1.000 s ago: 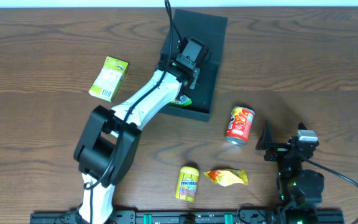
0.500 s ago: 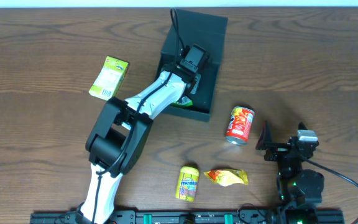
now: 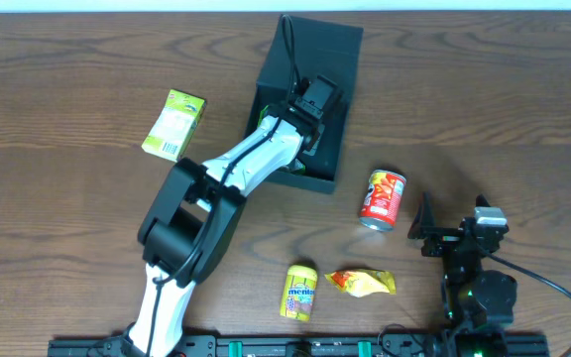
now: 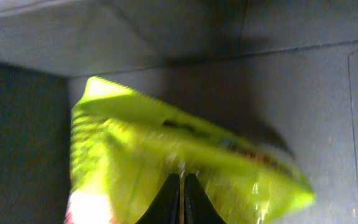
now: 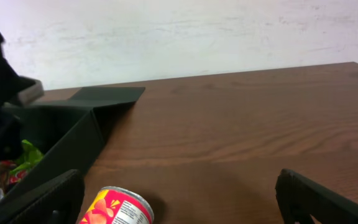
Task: Pack container
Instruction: 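Open the left gripper and withdraw it from the box to the left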
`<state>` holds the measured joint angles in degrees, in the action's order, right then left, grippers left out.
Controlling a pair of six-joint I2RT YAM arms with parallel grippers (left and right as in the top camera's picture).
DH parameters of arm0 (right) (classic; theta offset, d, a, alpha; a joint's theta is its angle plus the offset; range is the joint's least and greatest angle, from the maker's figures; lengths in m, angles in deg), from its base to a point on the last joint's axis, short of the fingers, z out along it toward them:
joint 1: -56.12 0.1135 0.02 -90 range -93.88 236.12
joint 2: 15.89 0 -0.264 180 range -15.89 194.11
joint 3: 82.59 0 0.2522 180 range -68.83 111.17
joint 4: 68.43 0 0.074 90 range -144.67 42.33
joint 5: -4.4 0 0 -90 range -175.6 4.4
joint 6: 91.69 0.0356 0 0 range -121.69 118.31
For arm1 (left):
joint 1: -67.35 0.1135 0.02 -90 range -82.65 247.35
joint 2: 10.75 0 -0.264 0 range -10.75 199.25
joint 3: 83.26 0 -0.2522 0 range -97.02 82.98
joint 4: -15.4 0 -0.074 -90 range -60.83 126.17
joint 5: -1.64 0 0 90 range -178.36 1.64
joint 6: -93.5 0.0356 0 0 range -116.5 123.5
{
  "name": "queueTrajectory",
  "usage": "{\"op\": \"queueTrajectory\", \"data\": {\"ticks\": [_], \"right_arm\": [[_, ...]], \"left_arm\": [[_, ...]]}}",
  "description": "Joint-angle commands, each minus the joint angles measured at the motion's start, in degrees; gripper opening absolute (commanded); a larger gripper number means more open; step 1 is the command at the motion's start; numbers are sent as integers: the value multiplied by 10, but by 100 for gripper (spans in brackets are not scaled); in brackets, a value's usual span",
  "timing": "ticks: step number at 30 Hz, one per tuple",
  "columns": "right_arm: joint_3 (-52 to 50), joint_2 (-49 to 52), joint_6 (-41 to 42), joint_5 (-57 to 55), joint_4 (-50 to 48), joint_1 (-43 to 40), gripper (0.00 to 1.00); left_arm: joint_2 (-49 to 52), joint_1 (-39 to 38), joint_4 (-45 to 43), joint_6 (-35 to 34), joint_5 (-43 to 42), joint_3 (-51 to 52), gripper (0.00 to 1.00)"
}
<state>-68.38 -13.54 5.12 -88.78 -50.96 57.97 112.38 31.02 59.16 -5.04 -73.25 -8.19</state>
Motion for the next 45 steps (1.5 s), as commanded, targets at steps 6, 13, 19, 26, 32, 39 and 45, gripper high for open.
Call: {"op": "queueTrajectory", "data": {"ticks": [6,13,19,26,32,39,45], "right_arm": [[-1,-1,4,0,3,5,99],[-1,-1,4,0,3,5,99],[-1,-1,4,0,3,5,99],[-1,-1,4,0,3,5,99],[-1,-1,4,0,3,5,99],[-1,-1,4,0,3,5,99],[-1,-1,4,0,3,5,99]], "left_arm": [[-125,-1,50,41,146,5,7],[-180,-5,136,52,60,5,7],[-222,-24,268,-42,-97,5,6],[-261,-59,368,-119,-147,5,6],[-278,-70,372,-119,-145,5,6],[-305,-63,373,-118,-145,5,6],[-314,-64,373,-118,-159,5,6]]}}
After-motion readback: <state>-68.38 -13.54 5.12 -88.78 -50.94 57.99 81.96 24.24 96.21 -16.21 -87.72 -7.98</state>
